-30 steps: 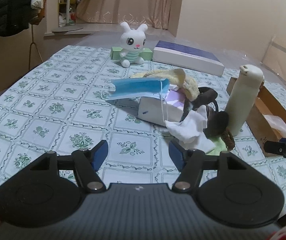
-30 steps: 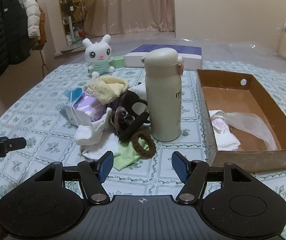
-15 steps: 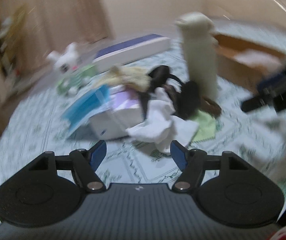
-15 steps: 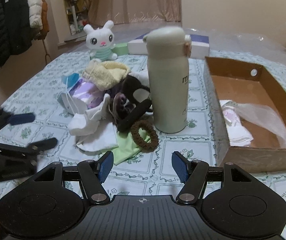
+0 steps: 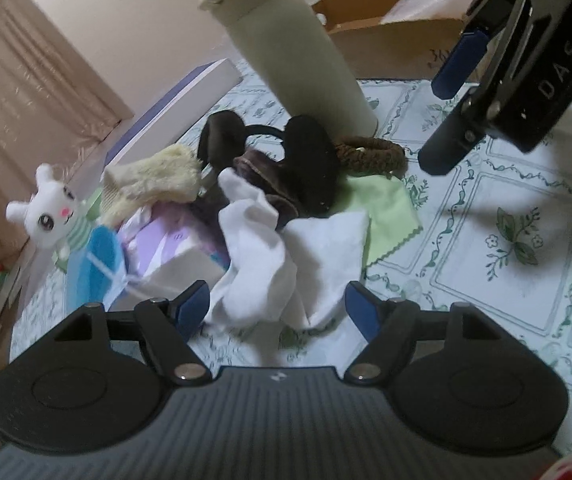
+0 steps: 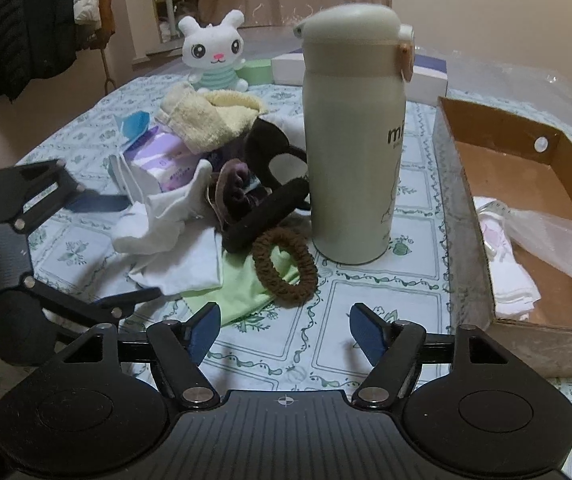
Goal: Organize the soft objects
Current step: 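Grasp the white socks with the left tool while the right tool grasps the brown hair tie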
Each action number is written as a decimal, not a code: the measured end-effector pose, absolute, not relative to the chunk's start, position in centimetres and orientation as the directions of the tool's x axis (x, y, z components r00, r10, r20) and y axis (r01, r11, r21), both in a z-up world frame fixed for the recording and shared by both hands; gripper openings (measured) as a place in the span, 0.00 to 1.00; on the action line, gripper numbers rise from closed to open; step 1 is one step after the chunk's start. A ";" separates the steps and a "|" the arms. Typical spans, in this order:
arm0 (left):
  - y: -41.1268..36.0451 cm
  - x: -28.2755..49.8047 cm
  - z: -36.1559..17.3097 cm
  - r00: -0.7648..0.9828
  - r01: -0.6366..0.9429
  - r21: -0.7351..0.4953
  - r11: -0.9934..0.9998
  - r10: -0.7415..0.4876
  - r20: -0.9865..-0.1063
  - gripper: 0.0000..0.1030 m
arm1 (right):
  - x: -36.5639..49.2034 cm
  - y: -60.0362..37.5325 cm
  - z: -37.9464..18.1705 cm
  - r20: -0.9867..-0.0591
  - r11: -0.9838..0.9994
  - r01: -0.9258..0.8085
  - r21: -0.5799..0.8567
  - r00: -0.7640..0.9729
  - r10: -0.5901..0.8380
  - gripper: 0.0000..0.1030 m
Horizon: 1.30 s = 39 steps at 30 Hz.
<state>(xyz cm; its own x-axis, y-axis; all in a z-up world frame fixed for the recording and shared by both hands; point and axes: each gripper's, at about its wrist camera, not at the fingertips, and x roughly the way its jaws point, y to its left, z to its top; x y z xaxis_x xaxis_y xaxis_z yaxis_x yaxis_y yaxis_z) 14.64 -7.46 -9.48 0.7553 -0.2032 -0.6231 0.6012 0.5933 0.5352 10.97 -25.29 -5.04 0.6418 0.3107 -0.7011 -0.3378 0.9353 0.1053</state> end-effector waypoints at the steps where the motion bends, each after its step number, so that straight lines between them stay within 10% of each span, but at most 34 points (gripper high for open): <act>1: -7.7 14.9 -9.6 0.753 0.608 0.541 0.581 -0.206 -0.625 0.67 | 11.1 -25.3 -5.3 -0.704 0.935 -0.337 0.108 0.638 0.311 0.69; 13: -8.6 16.4 -9.9 0.732 0.628 0.548 0.553 -0.180 -0.657 0.18 | 11.9 -25.6 -5.7 -0.702 0.935 -0.331 0.131 0.634 0.323 0.70; 26: -1.4 14.6 -5.8 0.674 0.401 0.001 0.916 -0.295 -0.677 0.15 | 13.3 -24.3 -5.8 -0.678 0.923 -0.358 0.139 0.645 0.352 0.70; 35: 1.0 13.0 -4.6 0.679 0.314 -0.116 0.942 -0.308 -0.667 0.15 | 15.9 -24.4 -6.7 -0.677 0.926 -0.336 0.174 0.642 0.360 0.69; 39: 1.3 13.1 -4.7 0.679 0.301 -0.128 0.945 -0.306 -0.667 0.15 | 16.3 -24.6 -7.0 -0.685 0.921 -0.333 0.202 0.624 0.376 0.49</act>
<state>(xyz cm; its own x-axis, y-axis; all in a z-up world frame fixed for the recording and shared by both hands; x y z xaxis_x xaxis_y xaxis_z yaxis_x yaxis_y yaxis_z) 13.09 1.25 -4.69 0.6794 -0.3064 -0.6667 0.3009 0.9451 -0.1277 16.28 -24.58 -7.04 0.6240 0.3757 -0.6852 -0.3325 0.9212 0.2023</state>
